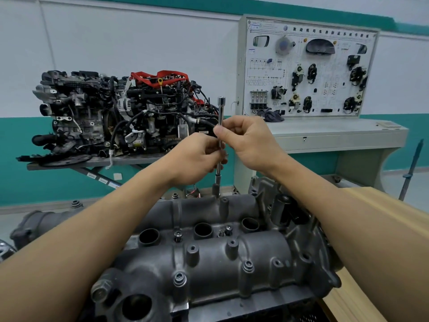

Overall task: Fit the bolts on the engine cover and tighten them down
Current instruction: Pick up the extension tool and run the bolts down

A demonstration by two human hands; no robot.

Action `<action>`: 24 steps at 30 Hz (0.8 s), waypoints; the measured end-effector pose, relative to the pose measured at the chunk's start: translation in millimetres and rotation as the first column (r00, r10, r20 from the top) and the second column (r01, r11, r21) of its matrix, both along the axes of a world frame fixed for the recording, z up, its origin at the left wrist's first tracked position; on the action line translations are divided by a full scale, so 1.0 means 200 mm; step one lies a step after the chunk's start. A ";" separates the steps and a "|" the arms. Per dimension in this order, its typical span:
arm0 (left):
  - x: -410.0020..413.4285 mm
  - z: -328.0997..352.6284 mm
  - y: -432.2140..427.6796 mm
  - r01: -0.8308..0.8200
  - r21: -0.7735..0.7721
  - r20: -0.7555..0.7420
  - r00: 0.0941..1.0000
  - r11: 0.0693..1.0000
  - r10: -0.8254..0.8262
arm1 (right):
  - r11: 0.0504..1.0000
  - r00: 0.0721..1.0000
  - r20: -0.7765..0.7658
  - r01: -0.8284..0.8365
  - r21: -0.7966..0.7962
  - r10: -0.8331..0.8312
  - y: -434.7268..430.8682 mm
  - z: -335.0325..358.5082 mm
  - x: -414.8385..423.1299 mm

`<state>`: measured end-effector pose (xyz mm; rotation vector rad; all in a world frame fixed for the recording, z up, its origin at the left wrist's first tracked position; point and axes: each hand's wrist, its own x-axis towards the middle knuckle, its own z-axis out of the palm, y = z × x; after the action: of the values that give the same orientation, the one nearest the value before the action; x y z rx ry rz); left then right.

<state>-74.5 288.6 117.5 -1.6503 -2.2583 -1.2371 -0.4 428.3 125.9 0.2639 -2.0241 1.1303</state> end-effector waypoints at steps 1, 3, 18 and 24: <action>0.00 -0.01 0.00 -0.020 -0.012 -0.036 0.999 1.000 0.020 | 0.999 0.999 -0.020 0.049 -0.013 -0.050 0.01 0.00 -0.01; 0.00 -0.02 0.00 -0.062 0.016 -0.070 0.996 0.998 0.063 | 0.995 0.996 -0.033 0.083 -0.064 -0.085 0.02 -0.01 -0.01; -0.01 0.01 -0.01 -0.077 0.120 -0.057 0.995 0.990 0.085 | 0.997 0.999 0.010 0.035 -0.069 -0.034 0.03 -0.01 -0.05; -0.02 0.01 -0.01 0.003 0.033 -0.011 1.000 0.999 -0.002 | 0.995 0.994 0.061 -0.088 -0.037 0.090 0.02 -0.02 -0.04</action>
<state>-78.1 285.8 120.5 -1.6449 -2.2178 -1.2555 -7.8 432.7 121.9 0.3070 -2.0633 1.2420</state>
